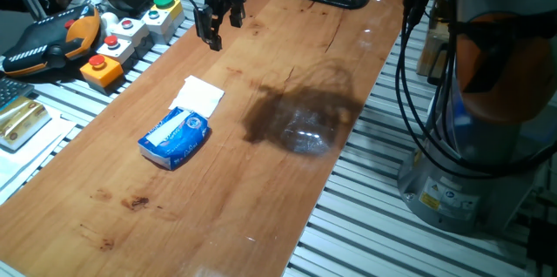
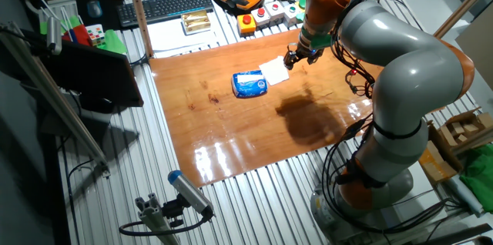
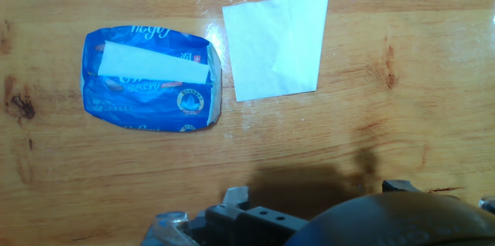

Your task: Pull out a napkin

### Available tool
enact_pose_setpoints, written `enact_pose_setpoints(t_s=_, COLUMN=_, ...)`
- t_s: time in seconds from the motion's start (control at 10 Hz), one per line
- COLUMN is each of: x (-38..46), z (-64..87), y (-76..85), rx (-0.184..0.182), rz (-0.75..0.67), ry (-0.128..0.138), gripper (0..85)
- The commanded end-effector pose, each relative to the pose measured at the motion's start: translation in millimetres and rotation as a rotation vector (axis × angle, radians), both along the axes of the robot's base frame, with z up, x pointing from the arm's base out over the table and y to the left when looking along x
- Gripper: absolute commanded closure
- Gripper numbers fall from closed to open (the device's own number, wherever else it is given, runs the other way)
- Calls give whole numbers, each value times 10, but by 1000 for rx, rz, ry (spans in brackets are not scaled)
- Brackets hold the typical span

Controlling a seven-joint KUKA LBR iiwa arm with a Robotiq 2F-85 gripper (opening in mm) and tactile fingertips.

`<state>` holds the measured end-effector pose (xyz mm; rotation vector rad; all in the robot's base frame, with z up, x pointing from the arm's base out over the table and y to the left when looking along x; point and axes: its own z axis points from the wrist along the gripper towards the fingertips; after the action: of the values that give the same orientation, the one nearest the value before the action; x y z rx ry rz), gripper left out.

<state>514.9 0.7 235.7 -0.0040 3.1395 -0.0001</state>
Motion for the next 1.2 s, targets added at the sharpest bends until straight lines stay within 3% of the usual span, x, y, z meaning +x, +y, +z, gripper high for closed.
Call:
enact_pose_setpoints(t_s=0.0, x=0, z=0, y=0, rx=-99, rz=197, ry=191, gripper=840)
enact_pose_setpoints(t_s=1.1, x=1, z=2, y=-1, rx=-95, rz=208, ry=191, gripper=840)
